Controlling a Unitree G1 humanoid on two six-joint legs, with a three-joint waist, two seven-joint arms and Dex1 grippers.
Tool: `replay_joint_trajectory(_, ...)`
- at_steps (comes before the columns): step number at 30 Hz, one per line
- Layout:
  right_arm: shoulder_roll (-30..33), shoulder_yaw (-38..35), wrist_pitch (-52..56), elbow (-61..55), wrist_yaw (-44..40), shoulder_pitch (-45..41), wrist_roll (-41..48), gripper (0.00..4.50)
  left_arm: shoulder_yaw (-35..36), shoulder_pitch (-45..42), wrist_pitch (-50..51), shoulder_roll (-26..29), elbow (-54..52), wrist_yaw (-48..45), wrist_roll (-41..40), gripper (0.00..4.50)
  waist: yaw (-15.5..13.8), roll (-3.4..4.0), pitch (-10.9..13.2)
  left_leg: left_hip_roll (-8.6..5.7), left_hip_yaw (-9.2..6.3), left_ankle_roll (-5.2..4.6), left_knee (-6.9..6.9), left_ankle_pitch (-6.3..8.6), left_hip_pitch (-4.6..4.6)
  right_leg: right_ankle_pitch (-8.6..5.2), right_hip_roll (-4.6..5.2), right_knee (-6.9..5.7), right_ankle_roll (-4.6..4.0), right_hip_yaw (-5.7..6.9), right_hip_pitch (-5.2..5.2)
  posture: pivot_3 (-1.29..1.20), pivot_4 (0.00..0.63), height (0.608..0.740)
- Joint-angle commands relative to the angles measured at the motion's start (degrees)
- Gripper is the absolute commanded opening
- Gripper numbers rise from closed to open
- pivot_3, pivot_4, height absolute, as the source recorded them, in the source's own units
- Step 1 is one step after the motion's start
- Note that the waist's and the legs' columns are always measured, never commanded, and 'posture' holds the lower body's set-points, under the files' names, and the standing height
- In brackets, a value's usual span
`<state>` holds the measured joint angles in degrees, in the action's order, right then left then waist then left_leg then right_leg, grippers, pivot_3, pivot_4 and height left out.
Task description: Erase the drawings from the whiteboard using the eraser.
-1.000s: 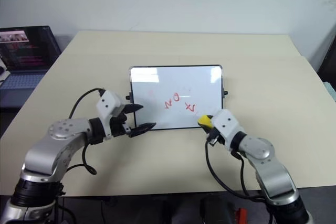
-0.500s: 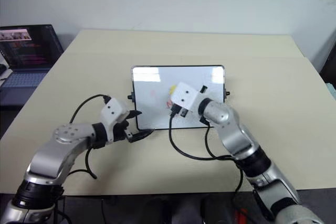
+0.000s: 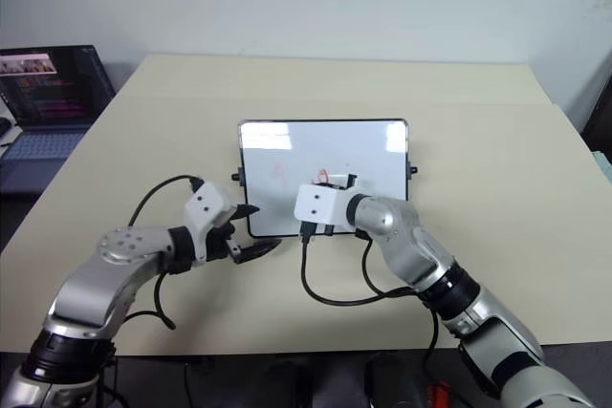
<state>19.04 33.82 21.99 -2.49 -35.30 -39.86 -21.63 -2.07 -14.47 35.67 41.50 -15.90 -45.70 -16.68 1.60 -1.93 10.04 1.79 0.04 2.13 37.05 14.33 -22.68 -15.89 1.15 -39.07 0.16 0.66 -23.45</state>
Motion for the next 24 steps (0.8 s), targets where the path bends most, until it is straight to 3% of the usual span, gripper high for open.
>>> replay_joint_trajectory(1, -1.39, -2.79, -1.03, 0.73, 4.15, -1.94, -2.39, 1.17, 0.52, -1.35, -0.42, 0.49, -1.54, -0.46, -0.27, 4.50, 0.01, 0.00, 0.00, 0.00, -0.01, 0.00, 0.00, 0.00, 0.00, 0.00, 0.00, -0.01, 0.00, 0.01, 0.00, 0.00, 0.150, 0.740)
replay_joint_trajectory(8, -3.36, -3.76, -2.27, 1.94, 5.21, -2.68, -2.56, 1.17, 0.02, -1.29, -0.23, 0.25, -1.70, -0.82, -0.30, 4.50, 0.02, 0.00, 0.00, -0.02, 0.01, 0.01, 0.01, 0.00, -0.03, 0.01, 0.00, 0.03, -0.01, -0.01, 0.00, 0.00, 0.150, 0.740)
replay_joint_trajectory(16, -1.85, 0.19, -1.92, 2.37, -1.50, -0.44, -3.70, 1.17, 0.16, -0.94, 0.09, 0.23, -1.65, -0.98, -0.08, 4.50, 0.02, 0.00, 0.00, 0.00, 0.01, 0.00, 0.01, 0.00, -0.01, 0.01, 0.01, 0.02, -0.01, -0.01, 0.00, 0.00, 0.150, 0.740)
replay_joint_trajectory(24, -4.66, -3.76, -5.21, 7.18, 7.02, -3.87, -5.59, 1.17, 0.08, -0.93, 0.47, -0.03, -1.86, -0.85, -0.15, 4.50, 0.05, -0.01, -0.01, 0.01, 0.00, 0.01, 0.02, -0.01, 0.10, 0.02, 0.00, -0.07, -0.01, -0.01, 0.08, 0.00, 0.150, 0.740)
